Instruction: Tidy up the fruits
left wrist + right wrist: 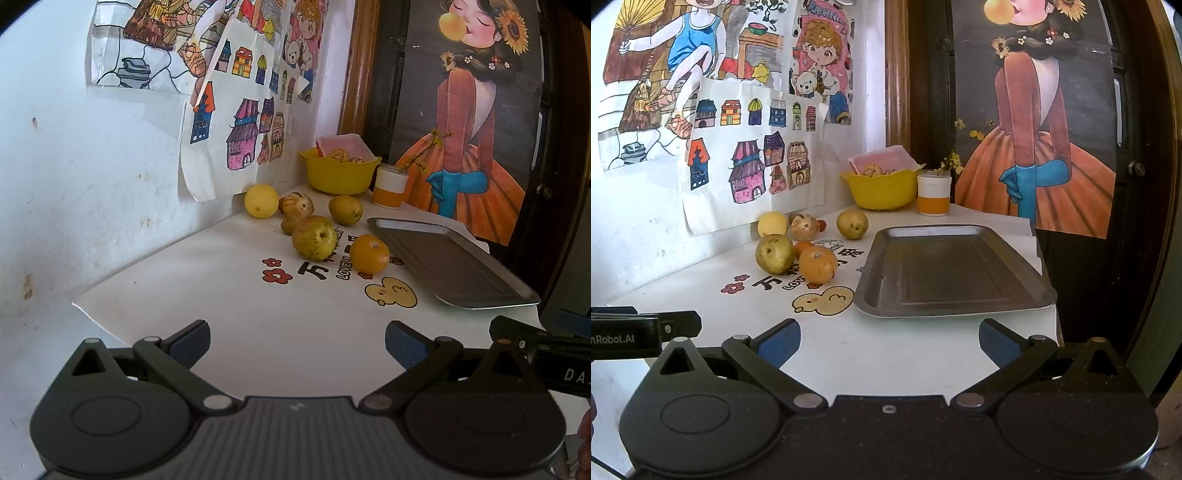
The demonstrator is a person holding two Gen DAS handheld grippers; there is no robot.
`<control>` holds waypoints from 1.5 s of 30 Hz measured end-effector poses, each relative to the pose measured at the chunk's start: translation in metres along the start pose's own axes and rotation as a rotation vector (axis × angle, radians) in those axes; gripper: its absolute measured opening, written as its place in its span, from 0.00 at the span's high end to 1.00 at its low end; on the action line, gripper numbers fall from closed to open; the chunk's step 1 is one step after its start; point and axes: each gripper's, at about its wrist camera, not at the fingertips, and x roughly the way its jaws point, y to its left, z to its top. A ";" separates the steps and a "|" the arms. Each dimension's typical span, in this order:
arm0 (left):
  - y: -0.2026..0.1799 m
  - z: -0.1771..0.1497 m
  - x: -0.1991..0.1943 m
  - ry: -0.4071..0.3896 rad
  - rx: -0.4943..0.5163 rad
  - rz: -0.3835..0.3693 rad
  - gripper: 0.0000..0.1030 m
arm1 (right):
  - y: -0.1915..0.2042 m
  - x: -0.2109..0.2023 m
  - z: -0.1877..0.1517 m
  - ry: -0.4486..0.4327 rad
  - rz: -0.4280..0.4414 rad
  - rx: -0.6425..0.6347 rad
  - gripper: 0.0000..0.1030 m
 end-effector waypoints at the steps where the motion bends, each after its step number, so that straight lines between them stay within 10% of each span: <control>1: 0.000 0.000 0.000 0.000 -0.001 0.000 0.00 | 0.000 0.000 0.000 0.000 0.000 0.000 0.01; 35: 0.001 0.003 0.008 0.027 0.004 0.025 0.00 | 0.003 0.006 0.000 0.006 -0.023 -0.019 0.01; 45: 0.008 0.036 0.031 0.054 0.078 0.108 0.00 | 0.002 0.033 0.034 0.026 0.108 -0.083 0.01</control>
